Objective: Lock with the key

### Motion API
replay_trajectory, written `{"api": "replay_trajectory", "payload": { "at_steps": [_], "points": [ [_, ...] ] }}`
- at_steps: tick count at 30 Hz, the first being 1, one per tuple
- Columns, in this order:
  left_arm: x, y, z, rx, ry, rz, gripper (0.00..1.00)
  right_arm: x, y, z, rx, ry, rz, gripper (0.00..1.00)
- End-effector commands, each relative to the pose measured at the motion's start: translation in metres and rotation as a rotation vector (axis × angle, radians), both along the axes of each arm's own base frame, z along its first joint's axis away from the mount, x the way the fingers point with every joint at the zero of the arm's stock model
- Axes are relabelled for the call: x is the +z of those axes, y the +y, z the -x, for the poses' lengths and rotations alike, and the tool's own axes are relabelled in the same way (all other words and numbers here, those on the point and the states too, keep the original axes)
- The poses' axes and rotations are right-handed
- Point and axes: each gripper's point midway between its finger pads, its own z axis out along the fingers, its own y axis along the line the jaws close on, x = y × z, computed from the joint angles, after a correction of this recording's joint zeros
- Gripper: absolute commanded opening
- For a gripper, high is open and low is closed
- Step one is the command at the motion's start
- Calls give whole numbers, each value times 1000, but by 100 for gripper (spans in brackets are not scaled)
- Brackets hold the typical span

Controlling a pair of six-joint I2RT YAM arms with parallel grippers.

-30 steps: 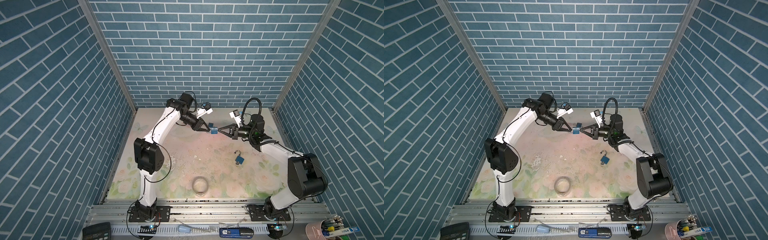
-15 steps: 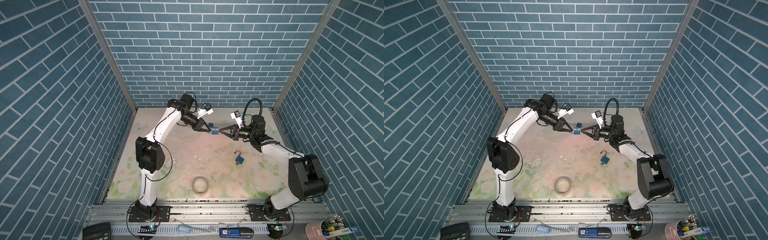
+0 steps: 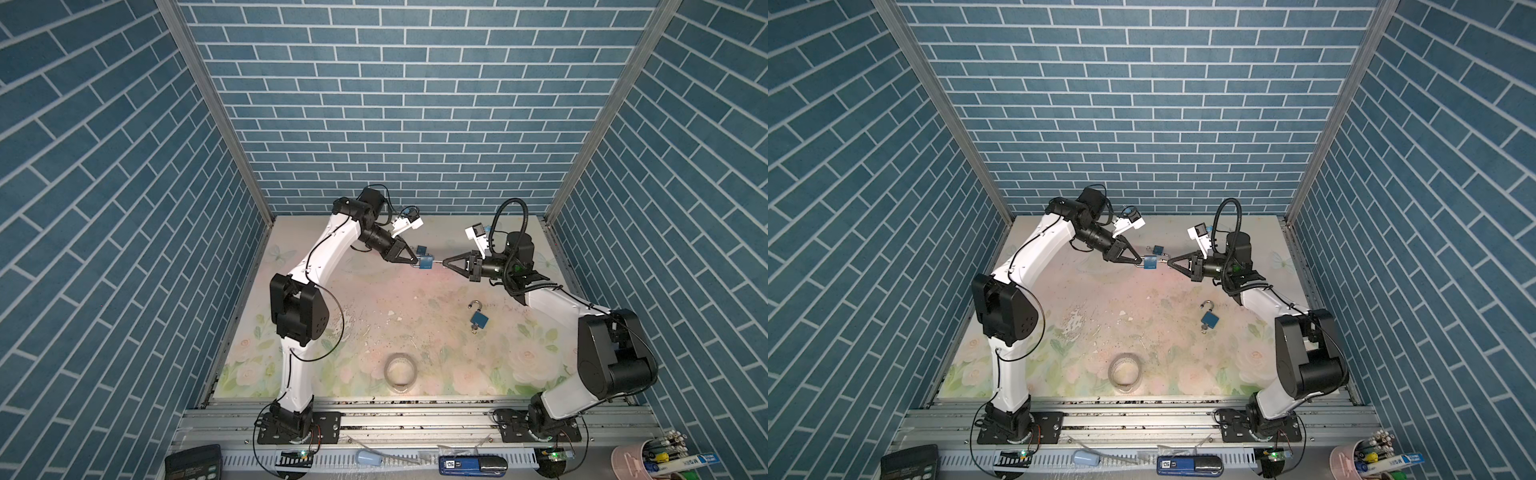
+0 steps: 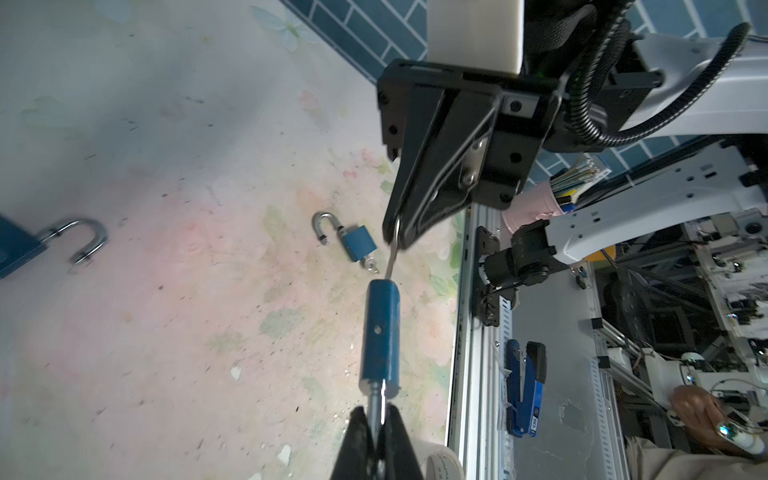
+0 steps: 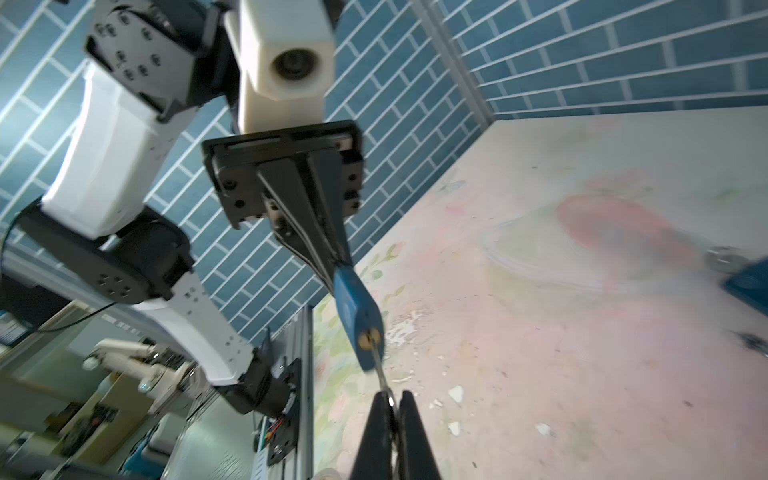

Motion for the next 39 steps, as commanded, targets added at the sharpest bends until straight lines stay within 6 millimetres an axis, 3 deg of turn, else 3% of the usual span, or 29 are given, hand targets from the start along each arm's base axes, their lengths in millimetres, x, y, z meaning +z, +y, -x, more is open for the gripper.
{"api": "replay_trajectory", "payload": {
  "at_steps": [1,11,15,20,25,32,39],
  "points": [
    [3,27,-9,57,3,-36,0,-10,-21,-13,-97,12,33,0],
    [-7,29,-15,85,28,-53,0,-13,-24,-16,-122,27,46,0],
    [-26,34,-24,138,75,-75,0,-19,-32,-24,-196,51,77,0],
    [-56,39,-20,144,137,-125,0,-33,-42,-28,-275,108,134,0],
    [-88,47,-20,118,195,-226,0,-51,-49,-23,-312,181,201,0],
    [-113,51,-26,61,253,-297,0,-75,-54,-12,-316,282,257,0],
    [-141,65,-44,91,306,-353,0,-98,-56,-6,-319,343,287,0]
  ]
}}
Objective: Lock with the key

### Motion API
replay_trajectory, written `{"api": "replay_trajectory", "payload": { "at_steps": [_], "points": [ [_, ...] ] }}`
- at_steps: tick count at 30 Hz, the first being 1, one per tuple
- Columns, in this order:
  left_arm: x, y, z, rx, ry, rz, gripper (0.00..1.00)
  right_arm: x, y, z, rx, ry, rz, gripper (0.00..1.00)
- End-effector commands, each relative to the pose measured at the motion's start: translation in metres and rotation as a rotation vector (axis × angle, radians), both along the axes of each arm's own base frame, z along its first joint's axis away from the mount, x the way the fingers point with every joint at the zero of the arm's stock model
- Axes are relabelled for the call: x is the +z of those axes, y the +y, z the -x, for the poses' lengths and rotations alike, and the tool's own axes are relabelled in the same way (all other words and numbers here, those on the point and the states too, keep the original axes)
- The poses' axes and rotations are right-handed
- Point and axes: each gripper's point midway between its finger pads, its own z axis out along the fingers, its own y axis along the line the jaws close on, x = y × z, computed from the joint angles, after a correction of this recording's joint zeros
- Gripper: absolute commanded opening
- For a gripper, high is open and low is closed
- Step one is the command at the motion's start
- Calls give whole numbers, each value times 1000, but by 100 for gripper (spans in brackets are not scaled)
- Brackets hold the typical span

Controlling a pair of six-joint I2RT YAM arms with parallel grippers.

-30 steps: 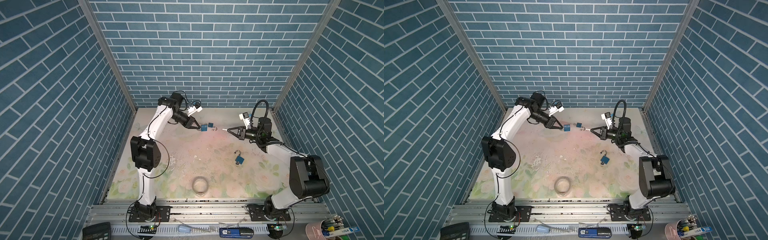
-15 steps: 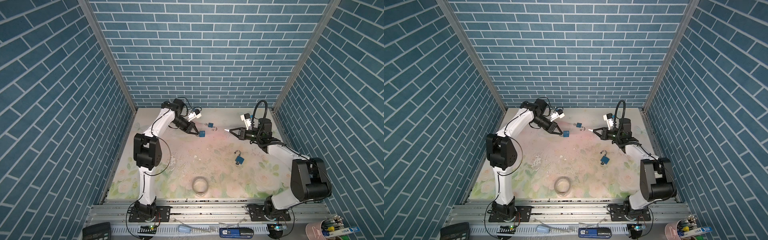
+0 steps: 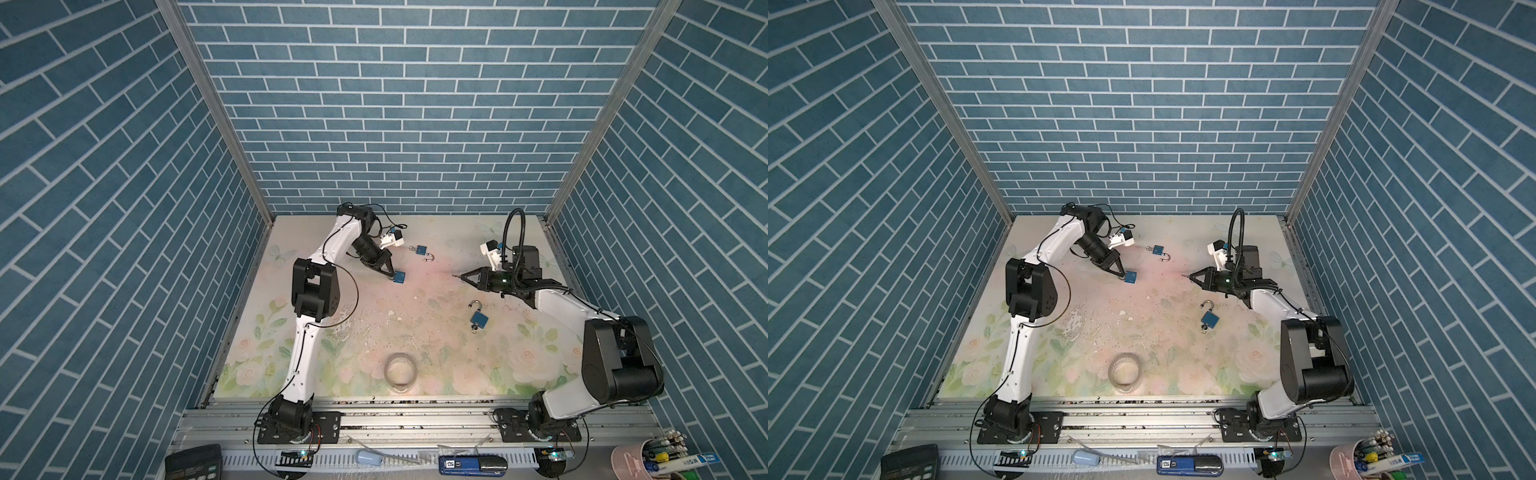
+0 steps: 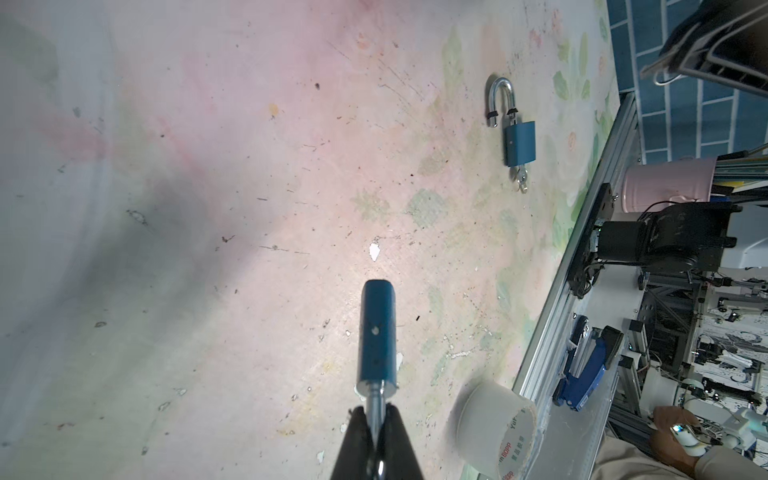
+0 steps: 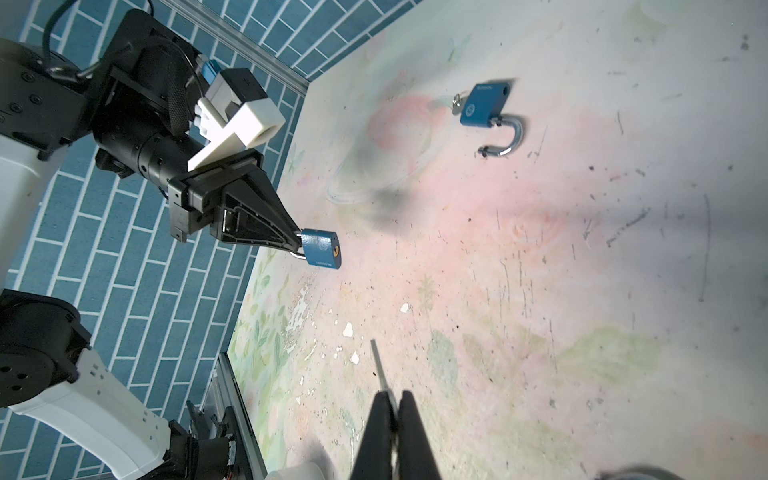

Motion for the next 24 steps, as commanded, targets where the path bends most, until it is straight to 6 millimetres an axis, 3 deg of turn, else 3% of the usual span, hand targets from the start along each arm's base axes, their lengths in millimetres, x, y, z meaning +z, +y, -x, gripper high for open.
{"api": "replay_trajectory", "payload": {
  "at_steps": [1,13,24],
  "points": [
    [-4,13,2,16,55,-7,0,-11,-3,3,4,9,30,0],
    [-26,15,-10,47,82,32,0,-16,9,-12,6,46,-20,0],
    [-39,36,-7,58,128,-14,0,-21,26,-31,16,49,-30,0]
  ]
}}
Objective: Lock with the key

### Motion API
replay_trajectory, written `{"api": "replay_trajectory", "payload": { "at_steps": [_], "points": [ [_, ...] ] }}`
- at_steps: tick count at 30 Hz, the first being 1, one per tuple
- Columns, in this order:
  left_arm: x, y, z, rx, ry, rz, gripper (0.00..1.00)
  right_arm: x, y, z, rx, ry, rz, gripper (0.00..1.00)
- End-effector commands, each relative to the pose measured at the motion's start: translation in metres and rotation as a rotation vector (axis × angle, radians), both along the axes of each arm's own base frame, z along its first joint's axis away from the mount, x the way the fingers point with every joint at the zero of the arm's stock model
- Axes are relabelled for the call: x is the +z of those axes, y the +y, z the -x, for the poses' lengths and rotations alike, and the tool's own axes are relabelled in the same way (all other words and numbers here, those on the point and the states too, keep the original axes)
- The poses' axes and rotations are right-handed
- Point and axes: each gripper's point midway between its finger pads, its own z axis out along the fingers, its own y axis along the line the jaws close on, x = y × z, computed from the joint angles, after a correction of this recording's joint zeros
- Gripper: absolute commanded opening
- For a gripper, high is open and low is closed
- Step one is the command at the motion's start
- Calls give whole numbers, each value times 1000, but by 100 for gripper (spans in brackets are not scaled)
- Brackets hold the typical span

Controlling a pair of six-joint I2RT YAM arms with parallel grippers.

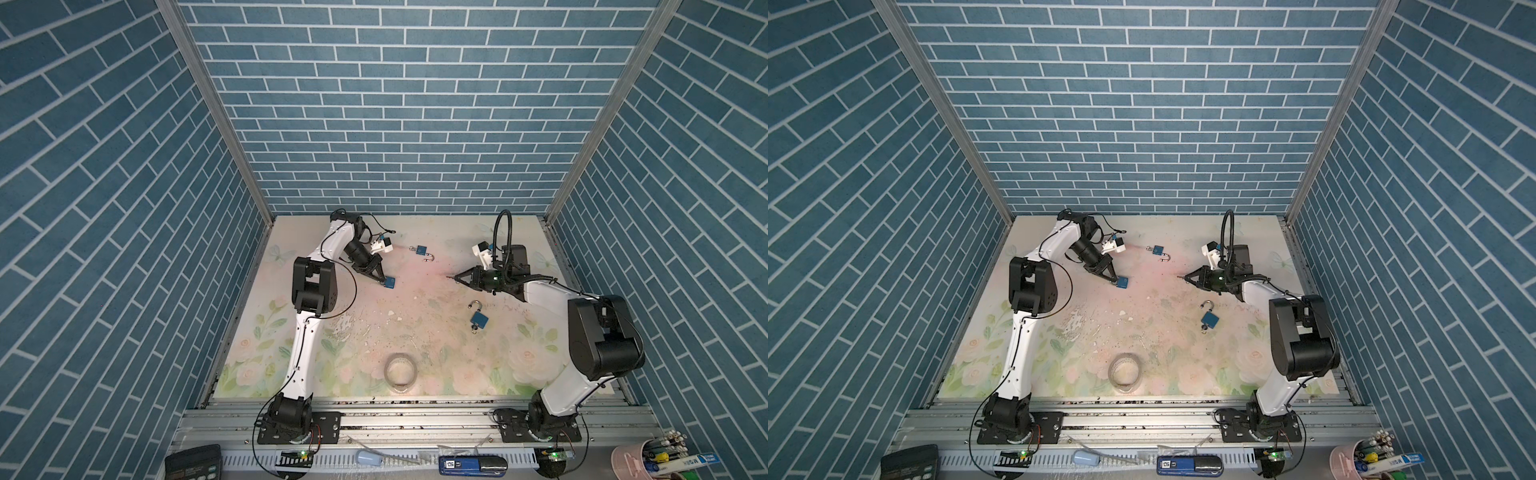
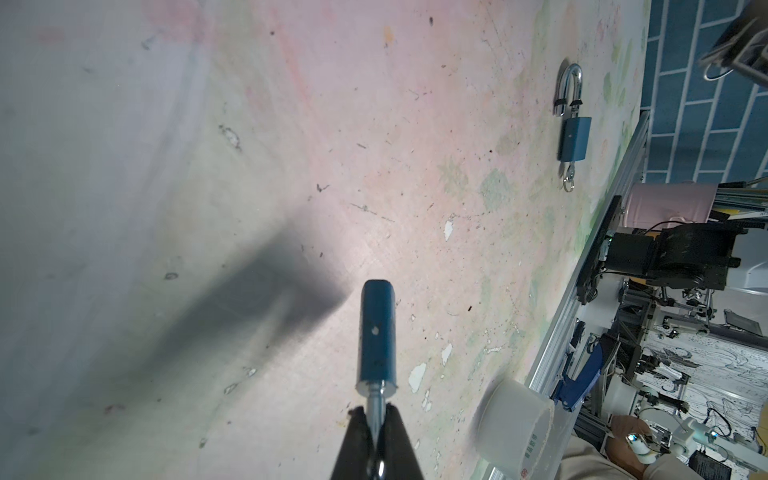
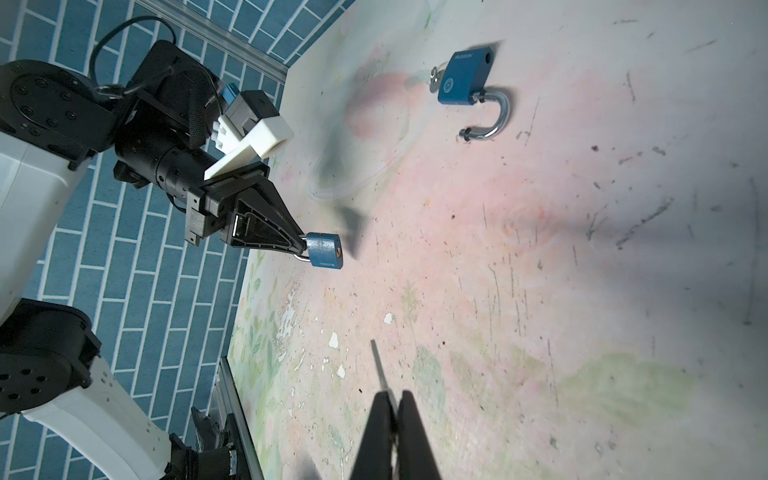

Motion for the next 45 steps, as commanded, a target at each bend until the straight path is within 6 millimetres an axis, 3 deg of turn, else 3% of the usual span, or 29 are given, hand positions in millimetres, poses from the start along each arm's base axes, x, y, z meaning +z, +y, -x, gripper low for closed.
{"api": "replay_trajectory", "payload": {
  "at_steps": [1,19,37,45],
  "points": [
    [2,5,4,-8,18,8,1,5,9,-10,0,-21,-20,0],
    [-16,18,7,3,71,0,3,4,48,-22,59,-18,-10,0],
    [-29,34,-6,50,51,-71,35,5,74,-21,133,-34,-46,0],
    [-30,51,-26,135,-4,-111,40,0,82,-27,127,-26,-13,0]
  ]
}}
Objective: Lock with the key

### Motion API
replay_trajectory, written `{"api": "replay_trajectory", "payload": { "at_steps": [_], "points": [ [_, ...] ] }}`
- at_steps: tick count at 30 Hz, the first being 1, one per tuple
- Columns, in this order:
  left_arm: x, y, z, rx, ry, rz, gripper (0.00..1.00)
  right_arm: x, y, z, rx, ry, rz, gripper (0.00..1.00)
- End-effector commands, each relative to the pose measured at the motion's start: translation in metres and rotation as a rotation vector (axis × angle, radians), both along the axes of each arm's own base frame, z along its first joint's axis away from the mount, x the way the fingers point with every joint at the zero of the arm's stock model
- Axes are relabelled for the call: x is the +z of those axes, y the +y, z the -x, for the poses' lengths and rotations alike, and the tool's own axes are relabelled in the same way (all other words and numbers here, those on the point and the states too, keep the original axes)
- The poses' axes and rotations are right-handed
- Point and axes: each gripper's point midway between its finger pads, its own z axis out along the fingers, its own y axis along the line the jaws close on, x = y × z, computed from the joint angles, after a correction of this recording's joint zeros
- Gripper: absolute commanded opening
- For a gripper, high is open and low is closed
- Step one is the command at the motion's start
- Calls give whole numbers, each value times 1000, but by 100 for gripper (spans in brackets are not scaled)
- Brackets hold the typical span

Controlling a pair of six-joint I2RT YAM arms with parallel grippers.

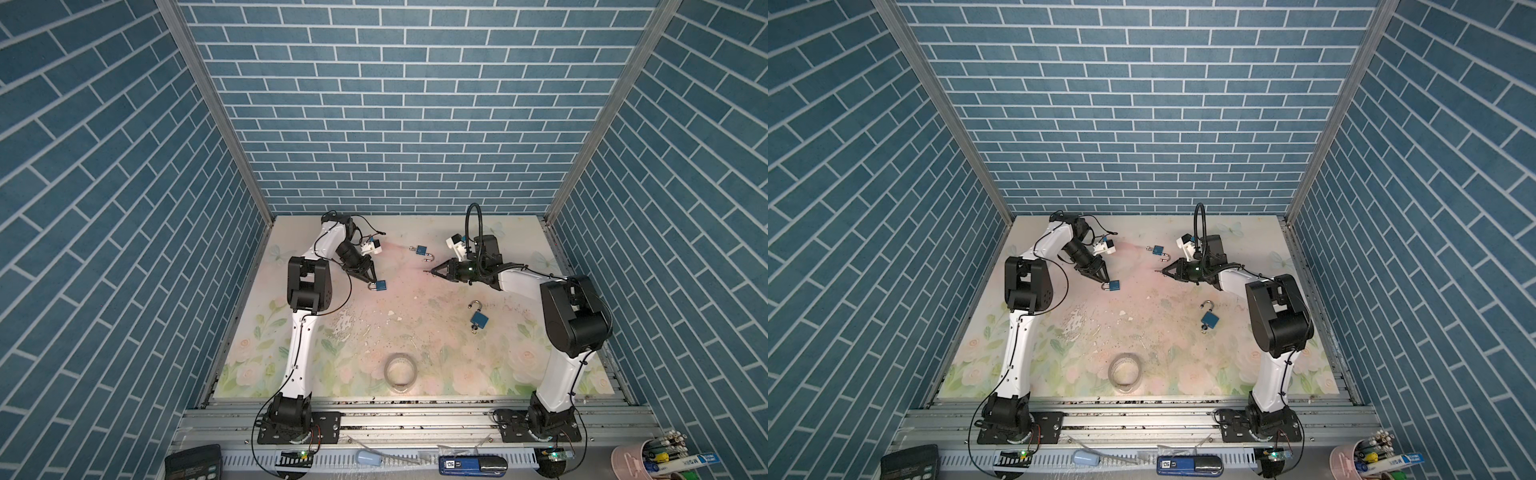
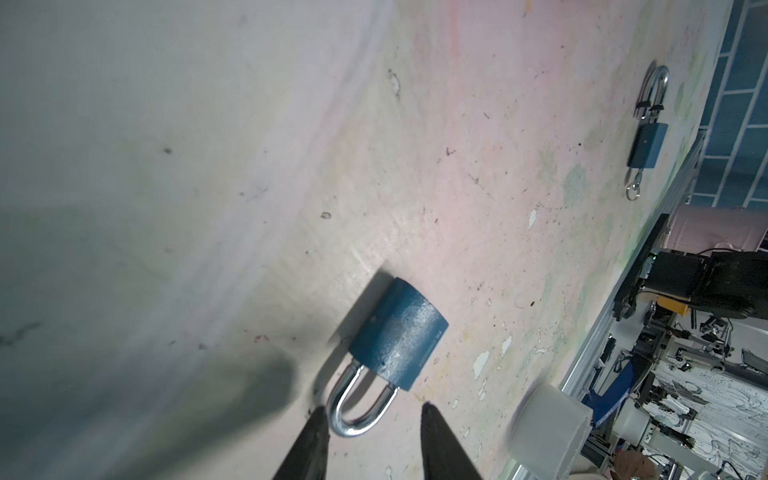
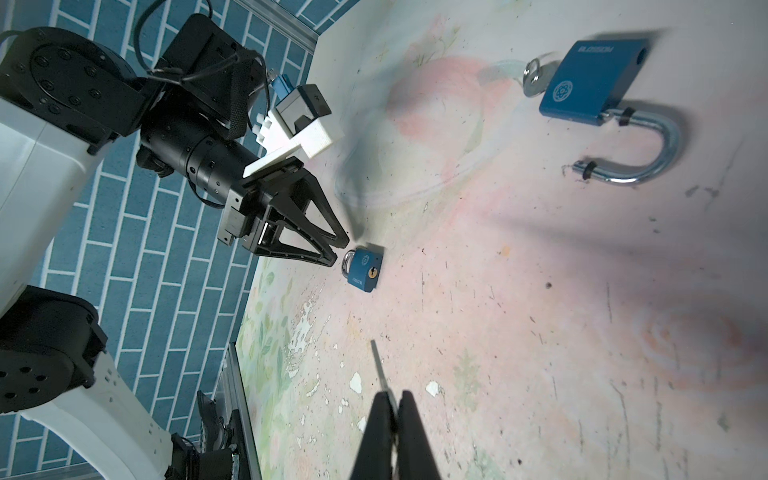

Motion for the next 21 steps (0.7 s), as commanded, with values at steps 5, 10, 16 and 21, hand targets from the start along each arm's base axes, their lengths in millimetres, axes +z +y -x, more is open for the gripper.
{"api": "replay_trajectory", "payload": {
  "at_steps": [5,10,16,21],
  "points": [
    [4,40,-36,193,-97,-63,41,-1,26,-8,17,-19,44,0],
    [33,71,-63,416,-207,-36,41,-5,52,-16,31,-26,53,0],
    [85,86,-69,611,-382,10,42,-16,92,-22,71,-47,79,0],
    [123,71,-57,732,-460,204,43,-36,117,-29,88,-54,101,0]
  ]
}}
